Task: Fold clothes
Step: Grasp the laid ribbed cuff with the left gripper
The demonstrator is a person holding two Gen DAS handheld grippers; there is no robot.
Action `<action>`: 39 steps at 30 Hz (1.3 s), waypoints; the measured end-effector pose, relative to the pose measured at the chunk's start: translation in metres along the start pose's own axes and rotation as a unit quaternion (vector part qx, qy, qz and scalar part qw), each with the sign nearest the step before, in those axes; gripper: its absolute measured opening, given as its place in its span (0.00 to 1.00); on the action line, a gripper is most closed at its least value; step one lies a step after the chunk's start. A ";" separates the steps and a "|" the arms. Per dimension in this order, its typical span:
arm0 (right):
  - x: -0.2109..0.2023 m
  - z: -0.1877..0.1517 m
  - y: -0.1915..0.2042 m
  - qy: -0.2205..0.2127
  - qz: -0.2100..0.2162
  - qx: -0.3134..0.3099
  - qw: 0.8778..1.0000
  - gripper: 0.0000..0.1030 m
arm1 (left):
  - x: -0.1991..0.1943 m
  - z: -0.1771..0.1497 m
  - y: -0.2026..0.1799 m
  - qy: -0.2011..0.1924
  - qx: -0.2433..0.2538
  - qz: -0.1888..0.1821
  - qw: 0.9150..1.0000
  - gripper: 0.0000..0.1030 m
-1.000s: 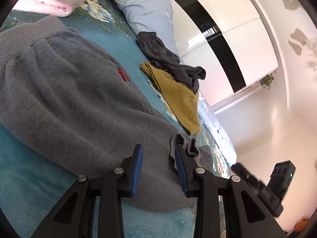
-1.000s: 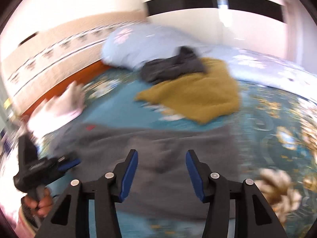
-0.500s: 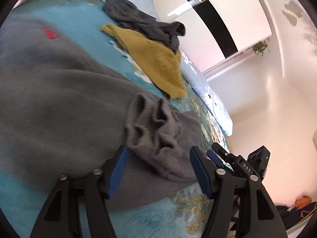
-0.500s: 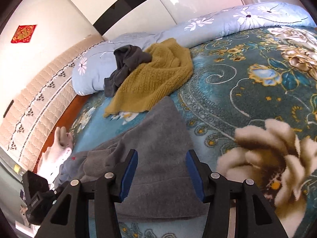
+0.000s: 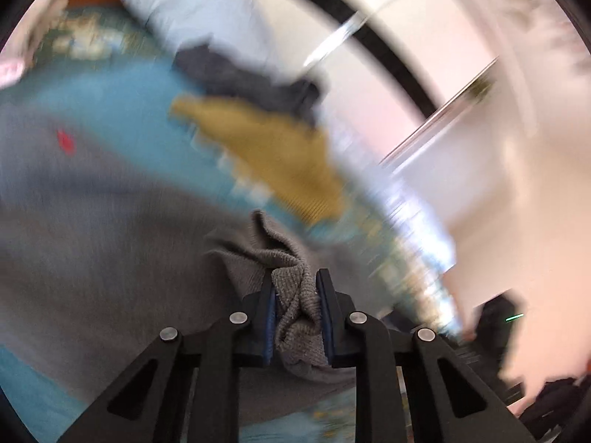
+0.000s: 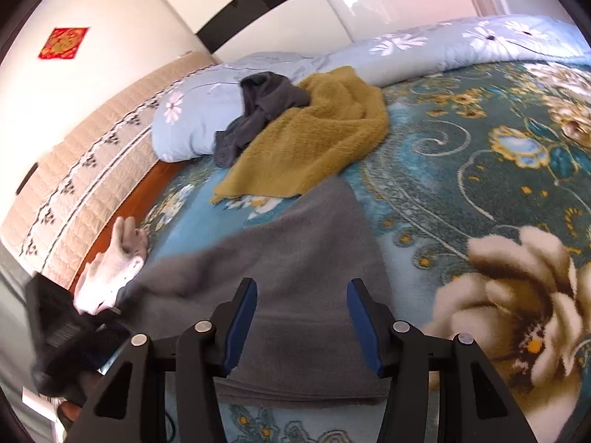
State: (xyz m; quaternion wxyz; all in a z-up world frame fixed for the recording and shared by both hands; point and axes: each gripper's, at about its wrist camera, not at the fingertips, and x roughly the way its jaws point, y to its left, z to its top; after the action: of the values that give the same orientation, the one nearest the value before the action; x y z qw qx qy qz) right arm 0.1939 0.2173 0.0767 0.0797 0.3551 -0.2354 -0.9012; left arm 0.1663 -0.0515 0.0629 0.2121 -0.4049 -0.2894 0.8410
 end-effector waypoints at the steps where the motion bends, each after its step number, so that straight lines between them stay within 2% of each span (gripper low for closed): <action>1: 0.000 -0.001 0.003 -0.001 0.004 -0.007 1.000 0.53 | -0.003 0.000 0.008 -0.001 -0.009 0.002 1.000 0.21; 7: 0.011 -0.010 0.022 0.029 0.015 -0.052 0.998 0.53 | -0.021 0.000 0.056 -0.007 -0.065 0.014 0.998 0.22; 9: 0.014 -0.014 0.032 0.040 0.026 -0.074 0.996 0.53 | -0.020 -0.004 0.067 -0.005 -0.077 0.004 0.997 0.23; 11: 0.021 -0.018 0.037 0.058 0.022 -0.088 0.994 0.53 | -0.024 -0.003 0.066 -0.008 -0.072 -0.004 0.997 0.25; 13: 0.034 -0.025 0.038 0.088 -0.011 -0.100 0.991 0.53 | -0.026 -0.004 0.063 -0.010 -0.062 -0.002 0.998 0.25; 15: 0.043 -0.029 0.033 0.112 -0.026 -0.098 0.988 0.51 | -0.025 -0.007 0.062 -0.006 -0.058 0.001 0.998 0.25; 23: 0.046 -0.033 0.033 0.115 -0.032 -0.121 0.985 0.53 | -0.022 -0.008 0.064 0.000 -0.058 -0.013 0.998 0.26; 25: 0.045 -0.030 0.029 0.114 -0.022 -0.108 0.987 0.53 | -0.025 -0.008 0.059 0.000 -0.047 -0.011 0.999 0.30; 26: 0.043 -0.028 0.026 0.110 -0.014 -0.097 0.989 0.53 | -0.028 -0.008 0.056 -0.005 -0.039 -0.010 0.999 0.36; 30: 0.032 -0.021 0.017 0.081 0.008 -0.057 0.995 0.53 | -0.050 -0.006 0.050 -0.034 -0.016 -0.019 0.999 0.41; 33: 0.028 -0.017 0.009 0.066 0.004 -0.034 0.997 0.53 | -0.076 -0.005 0.057 -0.072 -0.019 -0.012 0.997 0.46; 36: 0.028 -0.016 0.005 0.064 -0.002 -0.025 0.998 0.53 | -0.110 -0.006 0.073 -0.106 -0.040 -0.017 0.993 0.49; 39: 0.030 -0.017 0.010 0.063 -0.012 -0.040 0.997 0.54 | -0.149 -0.004 0.101 -0.150 -0.093 -0.036 0.984 0.55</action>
State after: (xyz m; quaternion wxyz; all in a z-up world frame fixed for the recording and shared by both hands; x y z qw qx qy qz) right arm 0.1831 0.1928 0.0532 0.0981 0.4107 -0.1899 -0.8864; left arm 0.2440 -0.2138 0.0776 0.1573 -0.2815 -0.4093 0.8535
